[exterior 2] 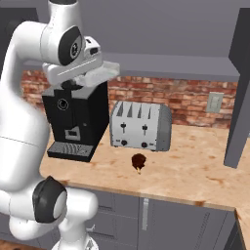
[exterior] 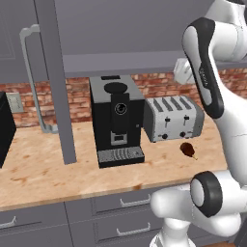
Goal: Retrieve the tupperware from the cabinet, then place the raw meat into the tupperware to avoid contamination.
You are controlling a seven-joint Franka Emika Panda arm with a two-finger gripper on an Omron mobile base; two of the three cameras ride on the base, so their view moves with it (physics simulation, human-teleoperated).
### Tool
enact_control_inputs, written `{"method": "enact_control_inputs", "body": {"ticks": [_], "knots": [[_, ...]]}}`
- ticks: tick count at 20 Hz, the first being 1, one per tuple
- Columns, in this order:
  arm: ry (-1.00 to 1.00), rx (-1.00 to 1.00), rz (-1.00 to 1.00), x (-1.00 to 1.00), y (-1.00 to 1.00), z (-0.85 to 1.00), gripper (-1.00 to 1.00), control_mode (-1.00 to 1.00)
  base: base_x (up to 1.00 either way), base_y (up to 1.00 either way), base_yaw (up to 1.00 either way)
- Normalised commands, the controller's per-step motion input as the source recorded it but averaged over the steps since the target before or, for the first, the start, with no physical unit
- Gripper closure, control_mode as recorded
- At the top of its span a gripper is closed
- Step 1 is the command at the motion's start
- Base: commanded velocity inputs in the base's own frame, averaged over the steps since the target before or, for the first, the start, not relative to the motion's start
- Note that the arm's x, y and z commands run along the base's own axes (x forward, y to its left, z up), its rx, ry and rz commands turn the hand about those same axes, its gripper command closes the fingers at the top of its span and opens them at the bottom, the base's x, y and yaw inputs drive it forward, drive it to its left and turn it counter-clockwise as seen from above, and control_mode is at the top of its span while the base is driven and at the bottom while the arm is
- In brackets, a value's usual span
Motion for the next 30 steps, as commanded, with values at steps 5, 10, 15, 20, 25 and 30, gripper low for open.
{"method": "enact_control_inputs", "body": {"ticks": [5,10,15,20,25,30], "knots": [[0.18,-0.05,0.05,-0.56,0.00,-0.08,1.00,-1.00,0.00,0.00,0.00],[0.22,-0.06,0.06,-0.47,0.00,-0.26,1.00,-1.00,0.00,0.00,0.00],[0.22,-0.05,0.08,-0.36,0.00,-0.46,1.00,-1.00,0.00,0.00,0.00],[0.19,-0.03,0.10,-0.24,0.00,-0.57,1.00,-1.00,0.00,0.00,0.00],[0.15,0.00,0.10,-0.14,-0.01,-0.65,1.00,-1.00,0.00,0.00,0.00],[0.08,0.00,0.09,-0.06,-0.06,-0.64,1.00,-1.00,0.00,0.00,0.00]]}}
